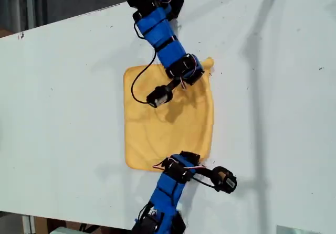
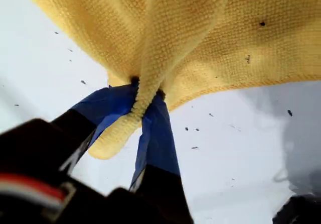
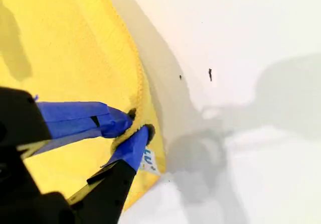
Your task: Grasp corners of a square towel and fold twice.
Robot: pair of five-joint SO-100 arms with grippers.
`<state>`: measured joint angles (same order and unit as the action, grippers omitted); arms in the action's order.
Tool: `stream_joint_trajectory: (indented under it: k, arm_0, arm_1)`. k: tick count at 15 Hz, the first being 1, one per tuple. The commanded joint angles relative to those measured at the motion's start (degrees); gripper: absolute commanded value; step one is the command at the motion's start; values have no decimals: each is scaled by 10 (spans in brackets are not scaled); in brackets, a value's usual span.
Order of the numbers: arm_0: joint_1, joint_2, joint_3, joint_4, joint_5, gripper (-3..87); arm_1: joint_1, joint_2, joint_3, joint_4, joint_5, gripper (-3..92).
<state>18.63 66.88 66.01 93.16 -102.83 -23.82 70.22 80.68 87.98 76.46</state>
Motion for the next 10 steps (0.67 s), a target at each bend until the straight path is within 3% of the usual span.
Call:
stream_joint_trajectory:
  k: [1, 6, 10]
  arm_0:
    - [-70, 90, -30, 5, 108, -16]
    - [-232, 255, 2, 1, 306, -16]
    - [-428, 361, 80, 1, 425, -16]
  arm_1:
    - [31, 127, 7, 15, -23, -1]
    - [209, 265, 12, 31, -157, 0]
    - [409, 343, 16, 32, -276, -1]
